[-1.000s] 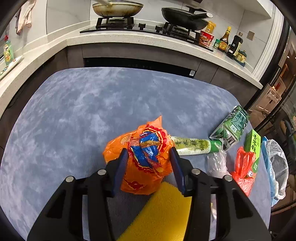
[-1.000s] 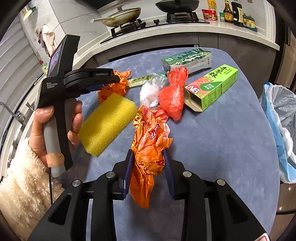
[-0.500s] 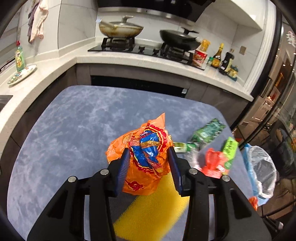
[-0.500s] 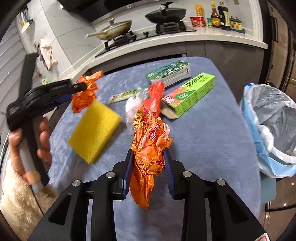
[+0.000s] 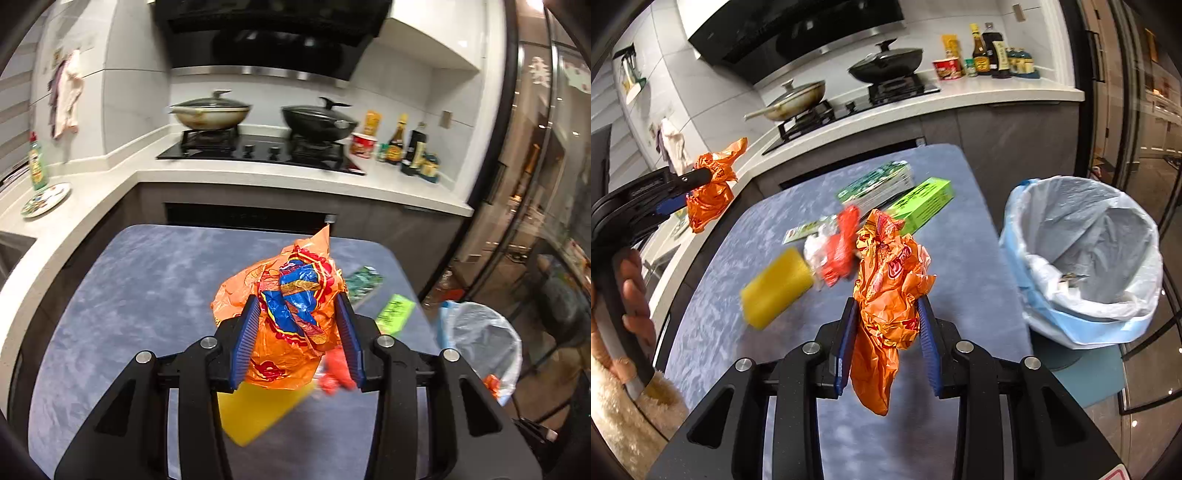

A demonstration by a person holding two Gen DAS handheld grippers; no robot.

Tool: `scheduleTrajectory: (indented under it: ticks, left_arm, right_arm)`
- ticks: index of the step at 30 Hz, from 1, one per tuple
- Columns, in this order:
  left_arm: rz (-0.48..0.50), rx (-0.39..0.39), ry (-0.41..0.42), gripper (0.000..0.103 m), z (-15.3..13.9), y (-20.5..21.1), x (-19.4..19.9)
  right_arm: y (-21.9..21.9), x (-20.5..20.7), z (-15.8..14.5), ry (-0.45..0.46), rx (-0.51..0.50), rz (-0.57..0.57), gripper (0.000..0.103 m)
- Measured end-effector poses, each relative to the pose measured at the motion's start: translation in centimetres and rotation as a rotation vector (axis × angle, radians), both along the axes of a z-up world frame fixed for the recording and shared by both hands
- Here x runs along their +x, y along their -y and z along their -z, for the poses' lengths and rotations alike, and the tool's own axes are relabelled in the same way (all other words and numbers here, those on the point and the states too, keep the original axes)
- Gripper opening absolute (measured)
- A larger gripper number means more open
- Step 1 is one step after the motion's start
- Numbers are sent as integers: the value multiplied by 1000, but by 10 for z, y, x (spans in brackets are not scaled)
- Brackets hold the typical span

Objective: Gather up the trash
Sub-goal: 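Carry both orange wrappers over the bin opening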

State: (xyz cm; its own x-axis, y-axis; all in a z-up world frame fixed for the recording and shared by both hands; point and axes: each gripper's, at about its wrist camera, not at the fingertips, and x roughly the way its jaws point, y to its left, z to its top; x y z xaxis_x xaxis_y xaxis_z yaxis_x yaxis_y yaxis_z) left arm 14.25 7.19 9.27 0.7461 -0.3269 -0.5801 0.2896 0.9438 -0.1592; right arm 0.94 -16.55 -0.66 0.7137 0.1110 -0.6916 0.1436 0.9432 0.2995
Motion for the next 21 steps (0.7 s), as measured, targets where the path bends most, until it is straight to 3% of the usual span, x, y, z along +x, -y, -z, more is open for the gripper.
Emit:
scheduleTrajectory:
  ticks: [21]
  left_arm:
    - [349,13,-137,40,47,169,-62]
  right_arm:
    - [122,-47,2,17,-13,237,31]
